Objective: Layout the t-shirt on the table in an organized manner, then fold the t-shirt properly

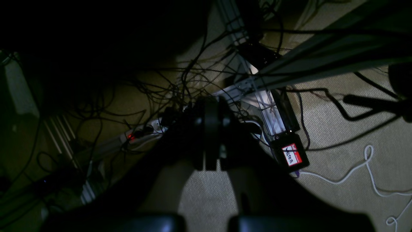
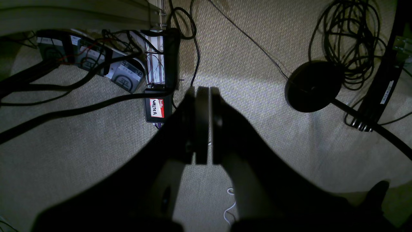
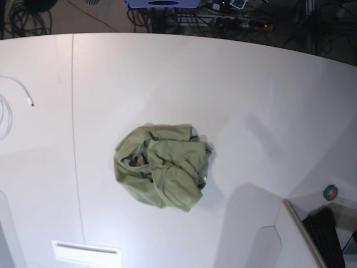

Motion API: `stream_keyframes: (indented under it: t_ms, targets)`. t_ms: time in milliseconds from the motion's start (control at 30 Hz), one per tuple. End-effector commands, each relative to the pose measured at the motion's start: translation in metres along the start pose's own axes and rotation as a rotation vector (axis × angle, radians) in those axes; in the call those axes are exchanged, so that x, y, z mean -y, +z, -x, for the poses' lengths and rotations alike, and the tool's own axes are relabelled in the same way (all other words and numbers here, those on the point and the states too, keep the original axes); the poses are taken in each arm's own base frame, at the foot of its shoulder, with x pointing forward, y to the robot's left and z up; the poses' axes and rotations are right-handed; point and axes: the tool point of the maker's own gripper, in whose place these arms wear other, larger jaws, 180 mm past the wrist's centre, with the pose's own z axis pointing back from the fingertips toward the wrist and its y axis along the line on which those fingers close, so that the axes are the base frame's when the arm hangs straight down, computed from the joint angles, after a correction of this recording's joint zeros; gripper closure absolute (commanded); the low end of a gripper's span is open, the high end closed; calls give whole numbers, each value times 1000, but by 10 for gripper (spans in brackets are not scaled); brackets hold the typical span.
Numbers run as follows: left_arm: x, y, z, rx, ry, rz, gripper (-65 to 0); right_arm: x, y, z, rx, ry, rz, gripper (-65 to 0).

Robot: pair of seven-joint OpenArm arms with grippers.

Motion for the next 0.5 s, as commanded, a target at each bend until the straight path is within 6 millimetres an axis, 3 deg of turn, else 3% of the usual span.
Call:
stream_keyframes:
  t_ms: [0, 467]
  targets:
    - [1, 7, 5, 2, -4, 0, 0, 1, 4, 7, -6, 2, 1, 0]
    - [0, 7, 5, 1, -4, -1, 0, 1, 4, 10, -24, 2, 1, 0]
